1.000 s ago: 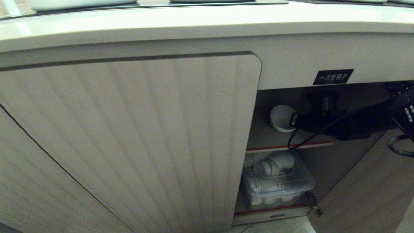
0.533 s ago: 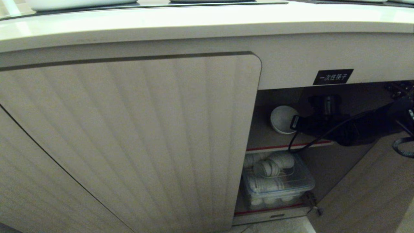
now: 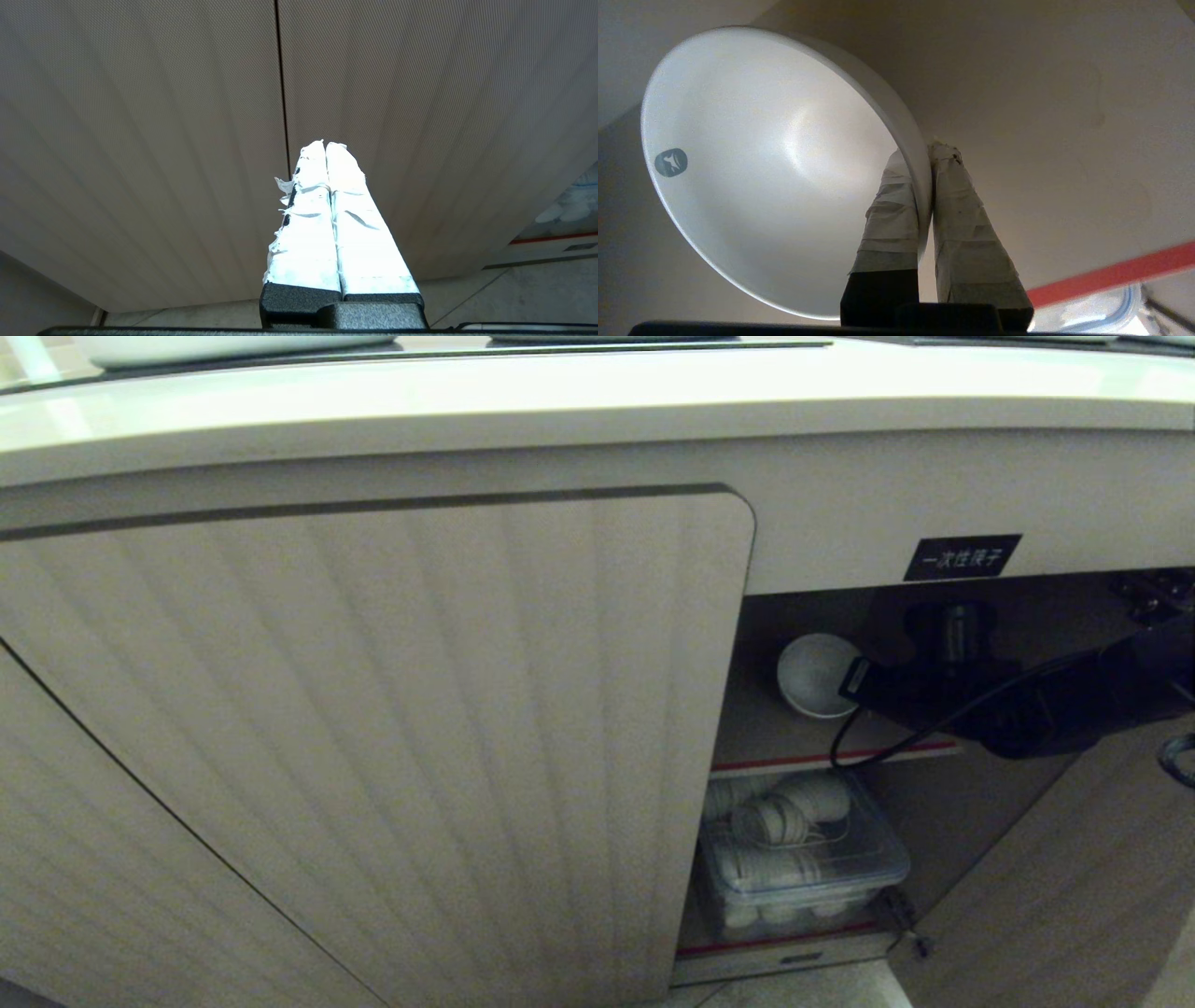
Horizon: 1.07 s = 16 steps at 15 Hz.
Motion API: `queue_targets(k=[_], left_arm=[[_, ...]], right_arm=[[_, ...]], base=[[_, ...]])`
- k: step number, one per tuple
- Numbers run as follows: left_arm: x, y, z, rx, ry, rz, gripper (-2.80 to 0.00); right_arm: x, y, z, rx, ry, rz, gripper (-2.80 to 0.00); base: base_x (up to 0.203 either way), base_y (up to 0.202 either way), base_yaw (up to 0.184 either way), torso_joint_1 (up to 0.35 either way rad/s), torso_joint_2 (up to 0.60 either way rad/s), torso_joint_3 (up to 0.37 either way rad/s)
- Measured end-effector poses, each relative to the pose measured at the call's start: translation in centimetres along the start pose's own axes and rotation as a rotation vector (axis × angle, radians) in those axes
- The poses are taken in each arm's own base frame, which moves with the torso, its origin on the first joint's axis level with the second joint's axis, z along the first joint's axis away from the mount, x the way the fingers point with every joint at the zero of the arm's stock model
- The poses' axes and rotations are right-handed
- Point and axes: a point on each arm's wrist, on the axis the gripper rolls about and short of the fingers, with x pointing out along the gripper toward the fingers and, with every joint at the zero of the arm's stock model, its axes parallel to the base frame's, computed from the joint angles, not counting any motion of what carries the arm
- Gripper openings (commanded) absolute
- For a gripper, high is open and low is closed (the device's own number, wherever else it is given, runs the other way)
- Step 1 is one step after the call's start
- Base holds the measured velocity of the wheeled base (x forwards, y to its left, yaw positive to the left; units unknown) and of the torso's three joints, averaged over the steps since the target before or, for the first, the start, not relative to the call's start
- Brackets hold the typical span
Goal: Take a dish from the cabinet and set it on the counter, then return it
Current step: Take the bowl from the cabinet
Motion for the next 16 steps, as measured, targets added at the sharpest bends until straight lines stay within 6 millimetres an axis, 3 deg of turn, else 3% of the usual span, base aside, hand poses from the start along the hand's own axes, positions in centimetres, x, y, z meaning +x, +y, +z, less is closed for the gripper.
queue_targets(k=[16], left_arm=[[0.0, 0.0, 0.0, 0.0, 0.0, 0.0, -2.8]], right_arm=[[-3.2, -0.2, -0.3, 0.063, 0.178, 0.0, -2.8]], base=[[0.0, 0.0, 0.0, 0.0, 0.0, 0.0]])
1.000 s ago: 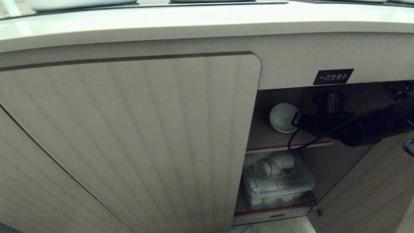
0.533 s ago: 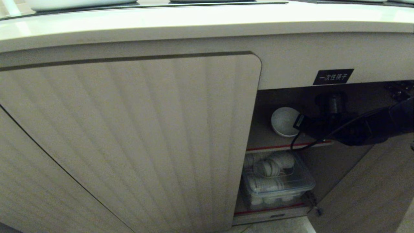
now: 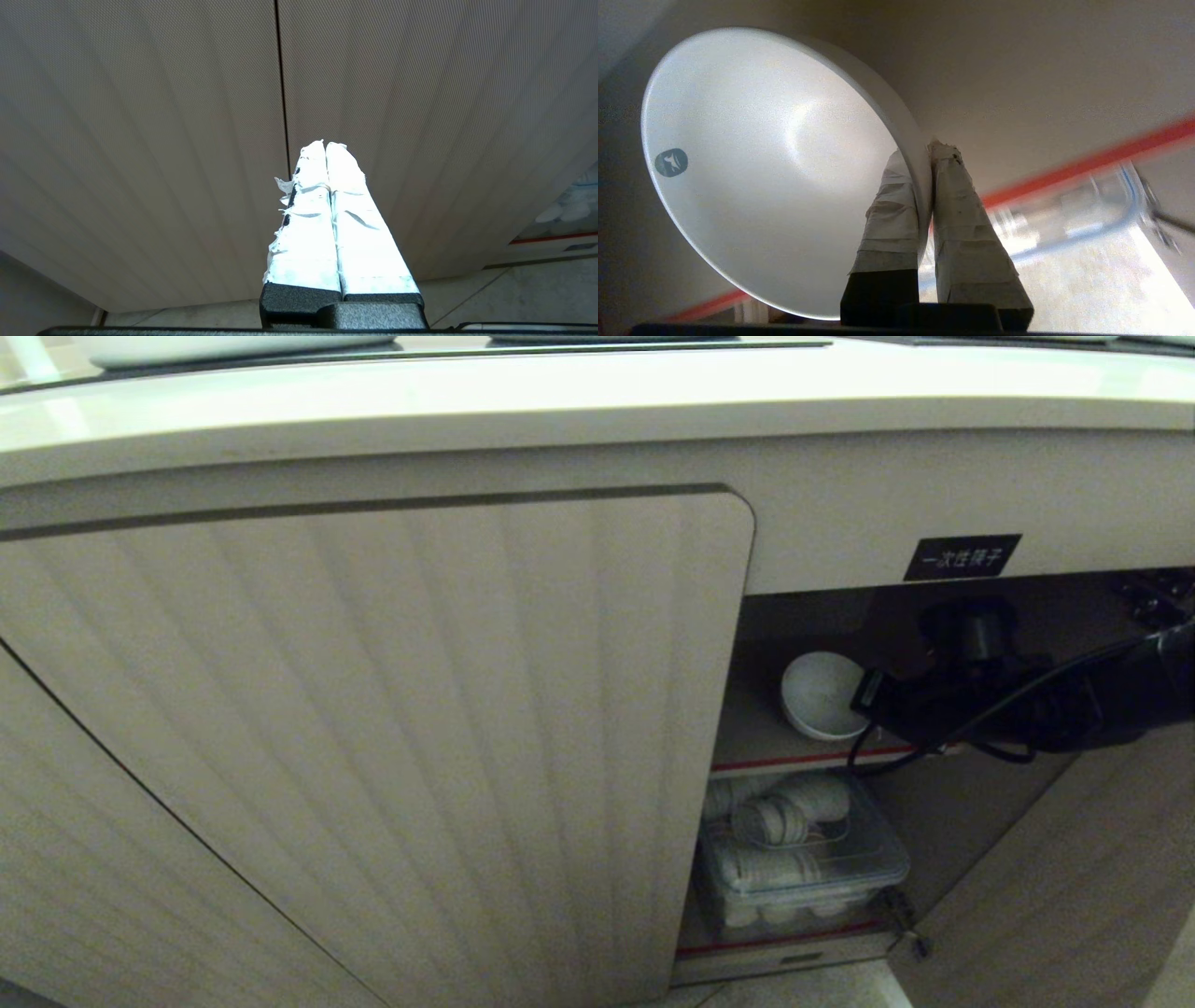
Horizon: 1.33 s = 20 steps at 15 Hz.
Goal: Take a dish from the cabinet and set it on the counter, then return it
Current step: Take the bowl from the cabinet, then place it on the table
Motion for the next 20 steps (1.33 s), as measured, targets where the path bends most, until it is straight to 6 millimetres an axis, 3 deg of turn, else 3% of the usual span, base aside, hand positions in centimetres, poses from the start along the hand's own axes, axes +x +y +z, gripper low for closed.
queue_targets(k=[20], left_arm=[[0.0, 0.0, 0.0, 0.0, 0.0, 0.0, -2.8]], right_arm=[[-5.7, -1.0, -2.5, 0.02, 0.257, 0.084, -2.8]], base=[[0.0, 0.0, 0.0, 0.0, 0.0, 0.0]])
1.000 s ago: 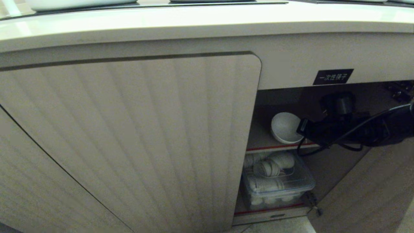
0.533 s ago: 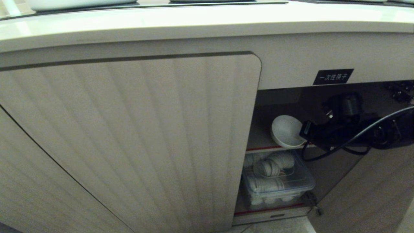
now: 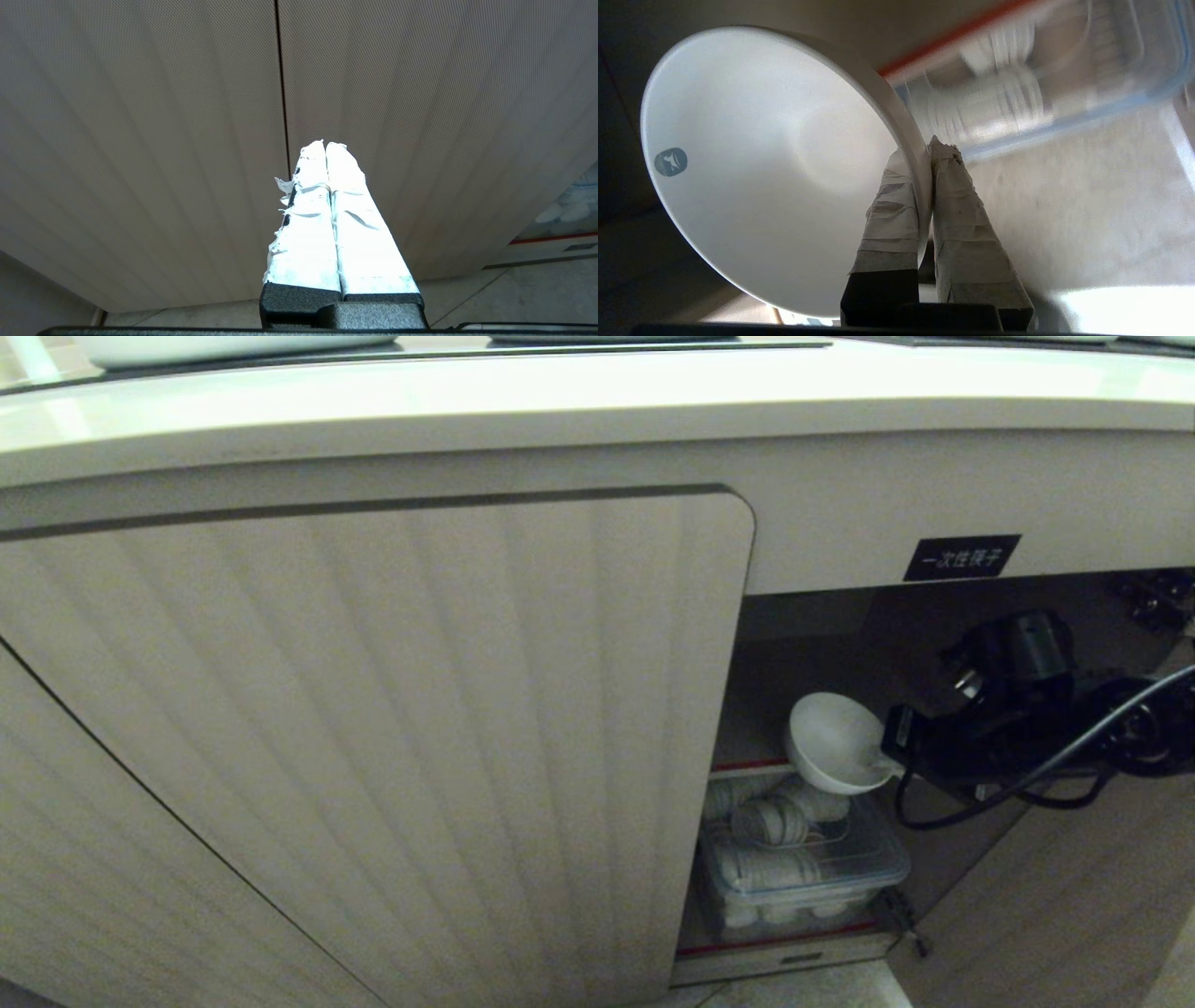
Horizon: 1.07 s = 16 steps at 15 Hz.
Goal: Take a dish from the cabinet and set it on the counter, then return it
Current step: Place it on the table
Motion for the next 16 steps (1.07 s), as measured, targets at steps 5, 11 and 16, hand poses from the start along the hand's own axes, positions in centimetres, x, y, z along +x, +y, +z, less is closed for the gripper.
queue_targets(k=[5, 11, 16], left_arm=[[0.0, 0.0, 0.0, 0.0, 0.0, 0.0, -2.8], [0.0, 0.0, 0.0, 0.0, 0.0, 0.0, -2.8], [0.0, 0.0, 0.0, 0.0, 0.0, 0.0, -2.8]], right_arm=[[-2.3, 0.4, -0.9, 0.009, 0.115, 0.07, -2.8], [-4.5, 0.0, -2.6, -0.026, 0.196, 0.074, -2.8], [-6.3, -0.4, -4.1, -0.095, 0.267, 0.046, -2.8]], base=[[0.0, 0.0, 0.0, 0.0, 0.0, 0.0], [0.0, 0.0, 0.0, 0.0, 0.0, 0.0], [0.0, 0.0, 0.0, 0.0, 0.0, 0.0]])
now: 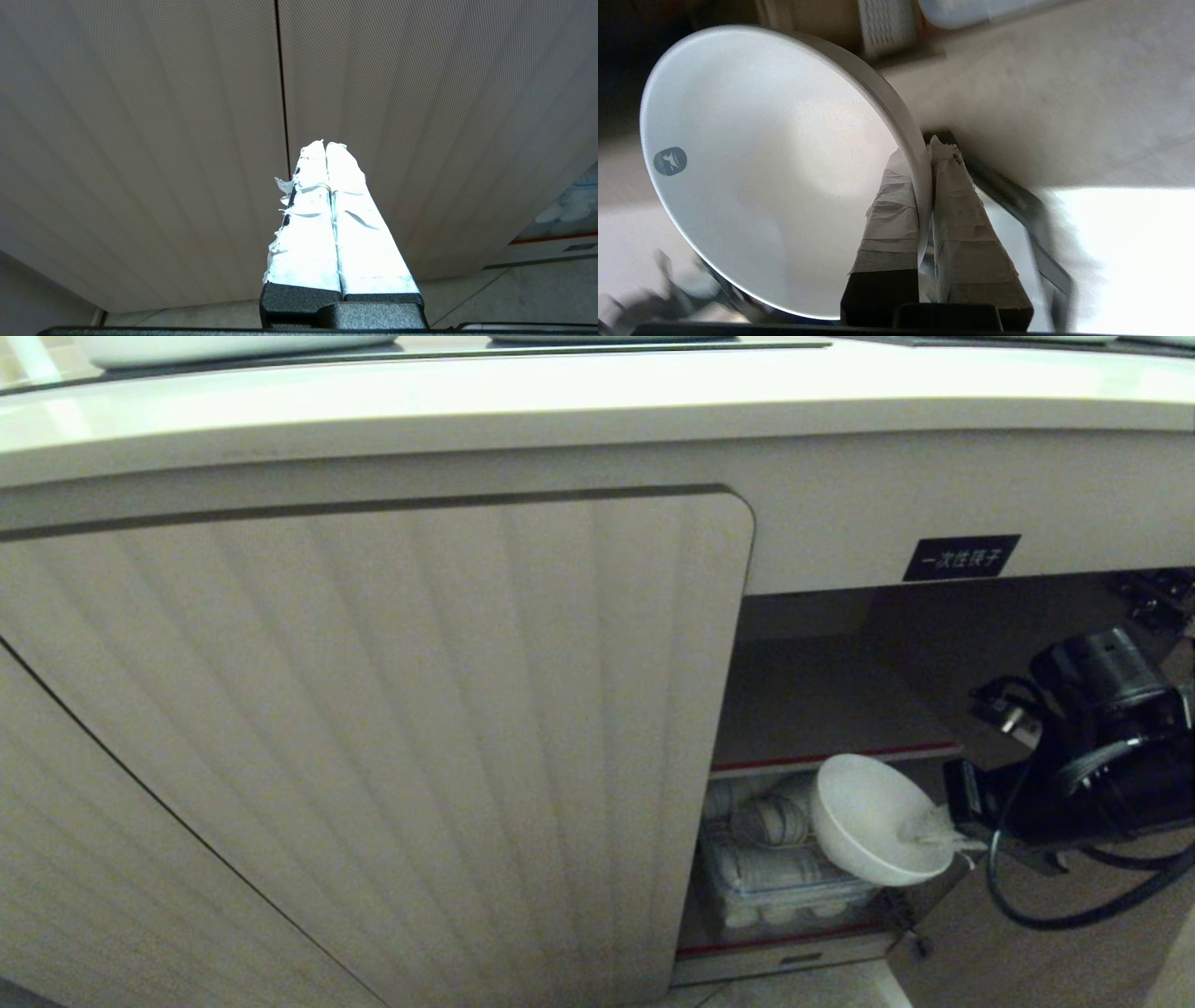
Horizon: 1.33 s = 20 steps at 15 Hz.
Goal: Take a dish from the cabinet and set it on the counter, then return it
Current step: Place it on the table
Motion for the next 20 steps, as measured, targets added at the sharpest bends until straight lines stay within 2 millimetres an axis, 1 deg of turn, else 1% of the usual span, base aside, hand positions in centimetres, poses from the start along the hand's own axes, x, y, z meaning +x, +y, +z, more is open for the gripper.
queue_targets(k=[3, 5, 9, 13, 15, 20], left_arm=[[0.0, 0.0, 0.0, 0.0, 0.0, 0.0, -2.8], [0.0, 0.0, 0.0, 0.0, 0.0, 0.0, -2.8], [0.0, 0.0, 0.0, 0.0, 0.0, 0.0, -2.8], [0.0, 0.0, 0.0, 0.0, 0.0, 0.0, -2.8], [0.0, 0.0, 0.0, 0.0, 0.0, 0.0, -2.8], [0.0, 0.0, 0.0, 0.0, 0.0, 0.0, -2.8]], right_arm=[[-1.1, -0.3, -2.0, -0.084, 0.063, -0.02, -2.8], [-1.7, -0.2, -3.4, -0.122, 0.075, -0.016, -2.8], [-3.0, -0.3, -6.0, -0.156, 0.083, -0.007, -2.8], [-4.8, -0.4, -7.9, -0.154, 0.109, -0.049, -2.8], [-5.4, -0.5, -8.6, -0.187, 0.115, -0.068, -2.8], [-7.3, -1.0, -11.2, -0.266, 0.192, -0.079, -2.8]], base=[[0.0, 0.0, 0.0, 0.0, 0.0, 0.0], [0.0, 0.0, 0.0, 0.0, 0.0, 0.0], [0.0, 0.0, 0.0, 0.0, 0.0, 0.0], [0.0, 0.0, 0.0, 0.0, 0.0, 0.0], [0.0, 0.0, 0.0, 0.0, 0.0, 0.0], [0.0, 0.0, 0.0, 0.0, 0.0, 0.0]])
